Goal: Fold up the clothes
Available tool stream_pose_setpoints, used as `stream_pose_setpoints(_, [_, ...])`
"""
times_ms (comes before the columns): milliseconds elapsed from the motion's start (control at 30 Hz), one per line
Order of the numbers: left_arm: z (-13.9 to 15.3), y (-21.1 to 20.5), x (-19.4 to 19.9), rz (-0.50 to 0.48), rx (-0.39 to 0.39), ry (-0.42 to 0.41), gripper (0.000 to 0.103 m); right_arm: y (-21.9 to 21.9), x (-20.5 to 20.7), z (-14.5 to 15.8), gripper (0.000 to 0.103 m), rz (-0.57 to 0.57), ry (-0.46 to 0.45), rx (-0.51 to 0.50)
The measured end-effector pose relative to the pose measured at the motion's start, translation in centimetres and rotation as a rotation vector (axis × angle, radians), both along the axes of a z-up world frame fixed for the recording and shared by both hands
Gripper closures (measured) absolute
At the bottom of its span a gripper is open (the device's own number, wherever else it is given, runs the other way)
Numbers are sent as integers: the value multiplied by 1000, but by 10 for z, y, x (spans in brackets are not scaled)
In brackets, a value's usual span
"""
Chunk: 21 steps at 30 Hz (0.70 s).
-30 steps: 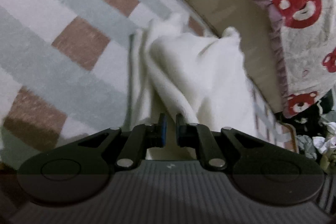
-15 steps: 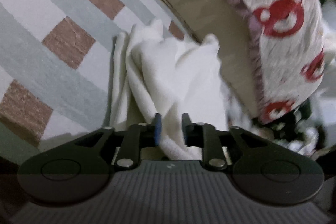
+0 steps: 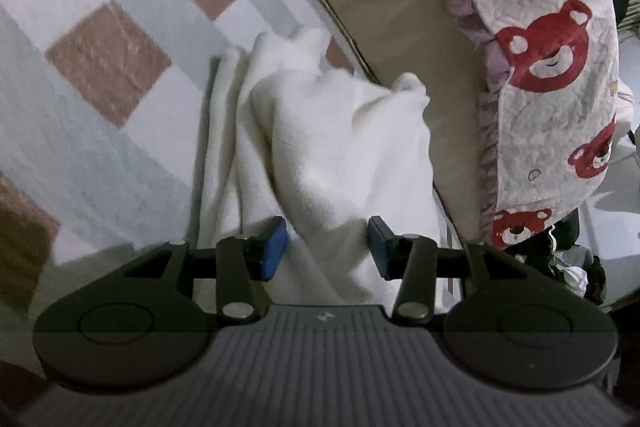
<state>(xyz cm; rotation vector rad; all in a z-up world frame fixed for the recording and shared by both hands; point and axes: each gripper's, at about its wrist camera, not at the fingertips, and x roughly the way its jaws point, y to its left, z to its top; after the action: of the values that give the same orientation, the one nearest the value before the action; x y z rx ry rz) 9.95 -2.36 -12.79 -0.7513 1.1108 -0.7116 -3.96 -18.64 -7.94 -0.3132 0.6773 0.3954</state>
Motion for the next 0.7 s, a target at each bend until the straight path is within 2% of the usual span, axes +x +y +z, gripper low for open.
stream_pose_setpoints(67, [3, 0, -2, 2, 2, 8, 57, 6, -4, -1, 76, -5, -21, -46])
stream_pose_setpoints(167, [16, -1, -5, -21, 48, -30, 55, 20, -12, -2, 73, 15, -70, -157])
stream_pose_setpoints(267, [24, 1, -7, -31, 152, -38, 55, 32, -19, -1, 70, 28, -105, -242])
stream_pose_setpoints(300, [26, 3, -8, -33, 182, -36, 55, 32, -20, 2, 70, 20, -96, -230])
stream_pose_setpoints(400, [22, 7, -14, -46, 208, -11, 55, 20, -27, 13, 67, -9, -23, -113])
stream_pose_setpoints(500, [16, 6, -15, -74, 138, 48, 55, 1, -34, 14, 67, -54, 31, -30])
stream_pose_setpoints(600, [22, 1, -19, -96, 163, 12, 55, -7, -45, 14, 67, -81, 41, 36])
stream_pose_setpoints(667, [27, -1, -22, -105, 194, -24, 54, -8, -47, 19, 75, -62, 26, 61])
stream_pose_setpoints(700, [28, -1, -22, -97, 182, -28, 53, -7, -49, 24, 79, -33, 6, 70])
